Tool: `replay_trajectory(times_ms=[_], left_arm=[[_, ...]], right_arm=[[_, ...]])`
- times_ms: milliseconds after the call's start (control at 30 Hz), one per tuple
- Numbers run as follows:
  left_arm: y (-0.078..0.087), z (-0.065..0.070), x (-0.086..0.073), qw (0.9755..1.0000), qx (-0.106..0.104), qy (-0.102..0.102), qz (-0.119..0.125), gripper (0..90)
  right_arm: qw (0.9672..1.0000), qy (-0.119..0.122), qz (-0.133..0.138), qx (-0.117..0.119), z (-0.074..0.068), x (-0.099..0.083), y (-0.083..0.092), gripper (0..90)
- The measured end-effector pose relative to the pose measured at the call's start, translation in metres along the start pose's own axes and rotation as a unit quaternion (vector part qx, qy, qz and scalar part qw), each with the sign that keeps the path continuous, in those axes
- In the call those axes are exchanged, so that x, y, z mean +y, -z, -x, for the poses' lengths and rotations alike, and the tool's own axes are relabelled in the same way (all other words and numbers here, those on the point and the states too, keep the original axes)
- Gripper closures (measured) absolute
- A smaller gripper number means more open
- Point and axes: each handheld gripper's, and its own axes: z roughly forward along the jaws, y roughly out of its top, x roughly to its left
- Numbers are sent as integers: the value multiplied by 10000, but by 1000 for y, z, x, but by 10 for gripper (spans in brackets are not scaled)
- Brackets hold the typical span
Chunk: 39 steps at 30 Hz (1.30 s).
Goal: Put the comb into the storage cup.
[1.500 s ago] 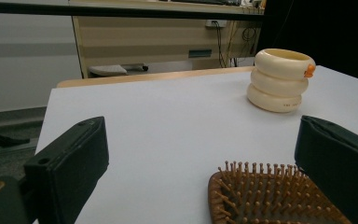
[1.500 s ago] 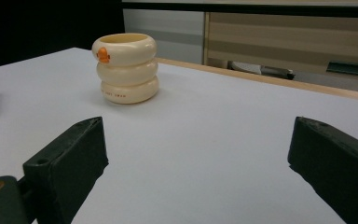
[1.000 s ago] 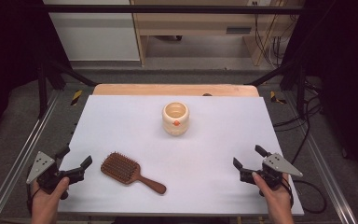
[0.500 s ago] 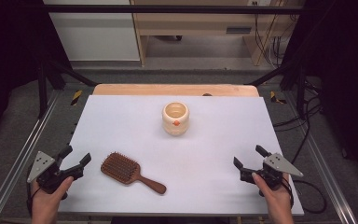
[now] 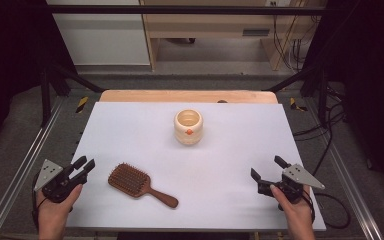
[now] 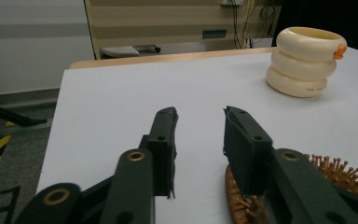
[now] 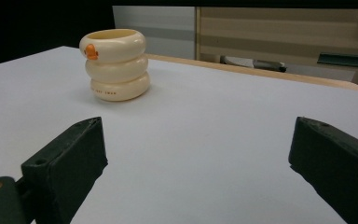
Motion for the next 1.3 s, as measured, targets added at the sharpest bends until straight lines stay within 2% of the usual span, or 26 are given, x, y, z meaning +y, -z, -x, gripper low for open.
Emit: replay_trajectory(times_ms=[67, 100, 133, 233, 367, 500, 600, 700, 800, 833, 900, 933, 967, 1033, 1167, 1200, 1300], left_arm=[[-4, 0, 0, 9999, -23, -16, -113, 738], [-9, -1, -1, 9996, -60, -16, -282, 804], [-9, -1, -1, 9996, -60, -16, -282, 848], [-16, -3, -4, 9986, -103, 36, -523, 895], [-23, -5, -10, 9960, -98, -62, -889, 900], [-29, -7, -18, 9925, -188, -58, -1207, 900], [-32, -5, -19, 9913, -249, -94, -1291, 900], [-38, 0, -21, 9880, -323, -232, -1491, 900], [-44, 4, -21, 9860, -387, -292, -1594, 900], [-47, 6, -22, 9845, -311, -308, -1697, 900], [-48, 6, -22, 9839, -328, -307, -1730, 900], [-50, 6, -24, 9823, -368, -334, -1805, 900], [-50, 6, -24, 9823, -368, -334, -1805, 900], [-51, 8, -26, 9804, -386, -404, -1887, 900], [-52, 8, -27, 9796, -445, -352, -1929, 900], [-53, 9, -28, 9775, -461, -412, -2015, 900], [-53, 11, -28, 9773, -433, -451, -2024, 900]], right_arm=[[10000, -22, -11, 1, 0, 0, 0, 42], [10000, 1, -9, -4, 0, 0, 0, 42], [10000, 9, -13, -2, 0, 0, 0, 42], [10000, 17, -42, -3, -1, 0, 0, 42], [10000, 19, -63, -14, -1, -1, -1, 42], [10000, 32, -77, 16, -3, 0, -3, 42], [9999, 108, -123, 55, -7, 1, -4, 41], [9998, 141, -141, 89, -9, 1, -4, 41], [9996, 135, -198, 143, -9, -1, -6, 41], [9996, 130, -208, 146, -8, -2, -6, 41], [9996, 135, -211, 153, -8, -2, -5, 41], [9996, 142, -202, 154, -7, -2, -3, 41], [9996, 142, -202, 154, -7, -2, -3, 41], [9997, 110, -134, 153, -7, 0, -1, 41], [9998, 101, -122, 148, -8, 1, -1, 41], [9998, 104, -126, 152, -8, 1, -2, 41], [9997, 113, -120, 158, -8, 1, -2, 41]])
